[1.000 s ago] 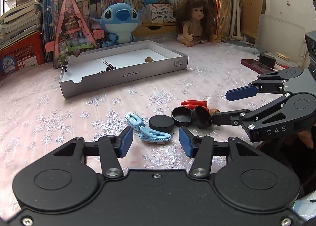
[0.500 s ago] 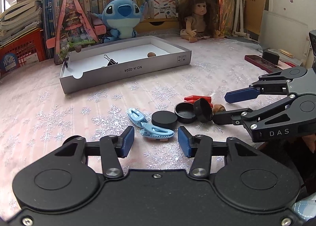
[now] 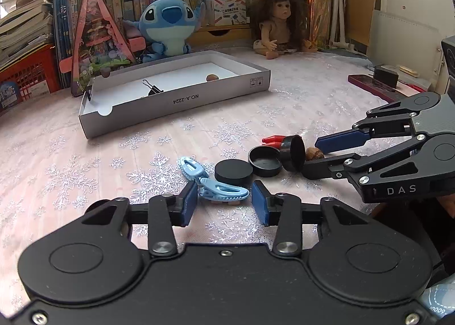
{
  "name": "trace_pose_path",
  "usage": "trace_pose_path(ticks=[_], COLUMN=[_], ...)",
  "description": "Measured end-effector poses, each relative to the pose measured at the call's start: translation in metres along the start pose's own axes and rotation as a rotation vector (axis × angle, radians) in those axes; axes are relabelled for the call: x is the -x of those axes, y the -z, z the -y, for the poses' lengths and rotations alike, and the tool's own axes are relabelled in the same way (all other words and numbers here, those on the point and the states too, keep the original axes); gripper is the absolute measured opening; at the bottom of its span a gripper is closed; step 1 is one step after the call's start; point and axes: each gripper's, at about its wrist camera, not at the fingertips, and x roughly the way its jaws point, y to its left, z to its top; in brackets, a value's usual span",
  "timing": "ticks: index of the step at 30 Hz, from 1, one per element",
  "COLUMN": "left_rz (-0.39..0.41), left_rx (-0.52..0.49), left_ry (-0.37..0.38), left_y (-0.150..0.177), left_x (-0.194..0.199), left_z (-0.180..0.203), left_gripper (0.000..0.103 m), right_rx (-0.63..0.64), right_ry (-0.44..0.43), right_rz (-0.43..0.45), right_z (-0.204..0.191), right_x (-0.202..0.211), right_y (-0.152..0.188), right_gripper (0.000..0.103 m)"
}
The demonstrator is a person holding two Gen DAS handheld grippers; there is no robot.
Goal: Organize rigid objects
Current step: 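Grasp the blue plastic clip with the left tool while the right tool grasps another acorn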
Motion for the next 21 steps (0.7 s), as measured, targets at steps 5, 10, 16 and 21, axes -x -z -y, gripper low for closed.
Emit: trace_pose_path(ticks=[5, 10, 16, 21], left_rz=[0.001, 0.012, 0.028, 0.047], left_rx=[0.007, 0.006, 0.015, 0.024], left_ry=[0.0, -0.006, -0.018, -0.028], left_y=[0.0, -0.001, -0.005, -0.01], left_x=[0.0, 0.002, 0.005, 0.008], left_z=[-0.001, -0.001, -0.004, -0.008], left_gripper=[0.036, 0.036, 0.036, 0.036], right_rx=[0.017, 0.013, 0.018, 0.005], right_ry=[-0.016, -0.02, -0.009, 0.014], right_rz=[-0.001, -0.002, 0.001, 0.015], right_z=[-0.005, -0.006, -0.005, 0.001], right_x=[0.0, 0.0, 0.001, 0.004], right_y=[0.0, -0.001, -0.002, -0.004], right_gripper=[0.029, 0.025, 0.023, 0.022])
